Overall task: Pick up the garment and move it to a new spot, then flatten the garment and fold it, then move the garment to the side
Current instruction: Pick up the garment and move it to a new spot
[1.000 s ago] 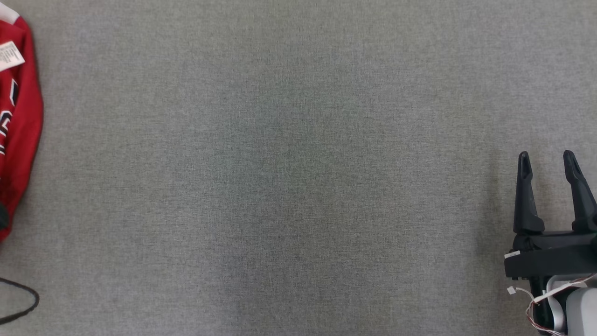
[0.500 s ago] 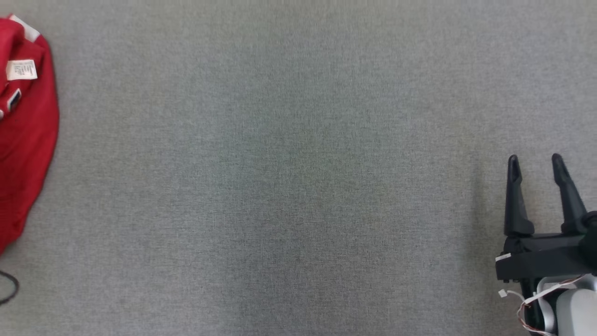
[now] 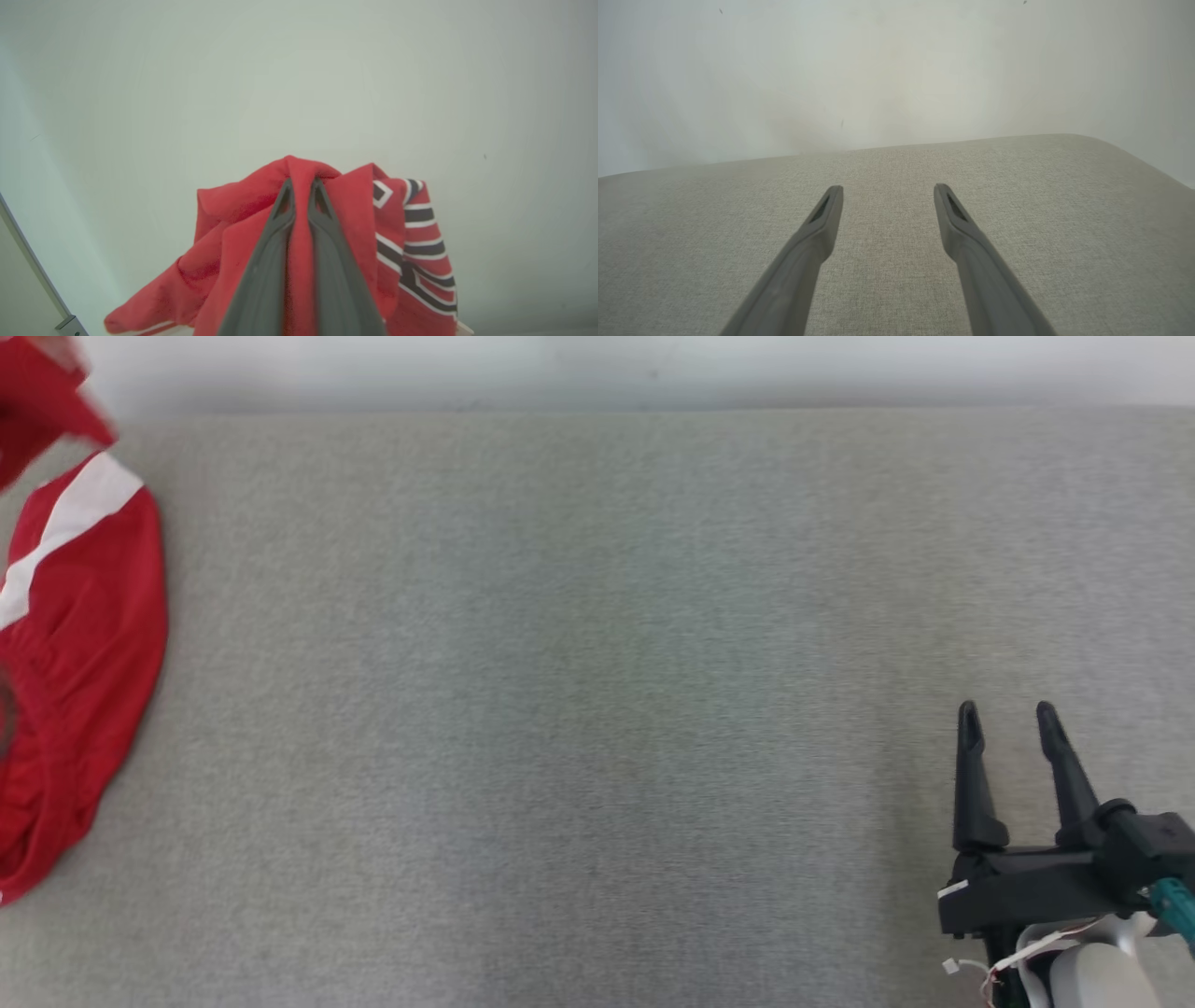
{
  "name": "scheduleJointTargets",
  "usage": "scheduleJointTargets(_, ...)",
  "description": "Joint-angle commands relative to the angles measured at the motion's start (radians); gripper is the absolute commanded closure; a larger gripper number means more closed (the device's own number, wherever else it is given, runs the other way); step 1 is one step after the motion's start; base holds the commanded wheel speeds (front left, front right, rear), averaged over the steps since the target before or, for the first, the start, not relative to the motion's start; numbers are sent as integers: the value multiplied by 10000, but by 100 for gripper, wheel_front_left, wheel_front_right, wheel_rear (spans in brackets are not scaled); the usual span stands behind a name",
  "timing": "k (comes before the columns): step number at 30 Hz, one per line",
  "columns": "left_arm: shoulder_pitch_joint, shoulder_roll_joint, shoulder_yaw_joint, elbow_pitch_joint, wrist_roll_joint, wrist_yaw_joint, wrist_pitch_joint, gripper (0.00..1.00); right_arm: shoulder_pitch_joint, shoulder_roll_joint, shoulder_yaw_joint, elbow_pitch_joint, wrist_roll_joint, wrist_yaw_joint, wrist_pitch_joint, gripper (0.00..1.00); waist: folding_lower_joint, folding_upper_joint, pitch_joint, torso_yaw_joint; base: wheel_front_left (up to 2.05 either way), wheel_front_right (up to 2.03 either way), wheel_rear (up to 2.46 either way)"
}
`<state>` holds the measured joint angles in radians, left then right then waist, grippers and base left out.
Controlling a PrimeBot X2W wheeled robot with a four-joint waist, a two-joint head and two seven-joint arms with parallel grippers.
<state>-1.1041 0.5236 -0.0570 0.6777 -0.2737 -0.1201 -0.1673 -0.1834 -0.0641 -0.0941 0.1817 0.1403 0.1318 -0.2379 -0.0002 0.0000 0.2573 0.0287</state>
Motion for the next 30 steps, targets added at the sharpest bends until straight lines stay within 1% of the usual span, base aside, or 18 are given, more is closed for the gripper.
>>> scheduleJointTargets(1,-146,-182,-149,-350,116,-13,137,100,87,43,47,99,79,-21,-62,0,2,0,-305,-348,0,0,0)
scheduleJointTargets(3,-291,-434,-489,-1133,150,-22,492,100,81,89,135,259,144,-21,-117,0,2,0,-420,-606,0,0,0)
scheduleJointTargets(6,-363,-1065,-1029,-2334,68,-42,1100,100,27,107,236,499,216,-21,-201,0,2,0,-537,-1047,0,0,0)
scheduleJointTargets(8,-204,-1435,-1368,-3009,84,38,1502,100,5,119,284,595,248,-21,-228,0,2,0,-560,-1362,0,0,0)
scheduleJointTargets(11,75,-2017,-1850,-3731,41,98,1899,100,-37,139,270,738,323,-21,-260,0,2,0,-527,-1793,0,0,0)
scheduleJointTargets(13,229,-2430,-2173,-3976,1,117,2034,100,-91,139,281,814,397,-21,-269,0,2,0,-471,-2059,0,0,0)
scheduleJointTargets(17,703,-2991,-2786,-3996,-45,90,2070,100,-212,144,317,798,596,-21,-279,0,2,0,-335,-2513,0,0,0)
scheduleJointTargets(21,1641,-3622,-3216,-3695,-284,169,1809,100,-132,144,327,747,770,-21,-279,0,2,0,-238,-2788,0,0,0)
scheduleJointTargets(26,3149,-4178,-3483,-2896,-712,361,1236,100,-112,144,409,758,885,-21,-272,0,2,0,-185,-2961,0,0,0)
scheduleJointTargets(30,4300,-4401,-3806,-1974,-878,443,800,100,-82,143,466,756,915,-21,-273,0,2,0,-173,-2998,0,0,0)
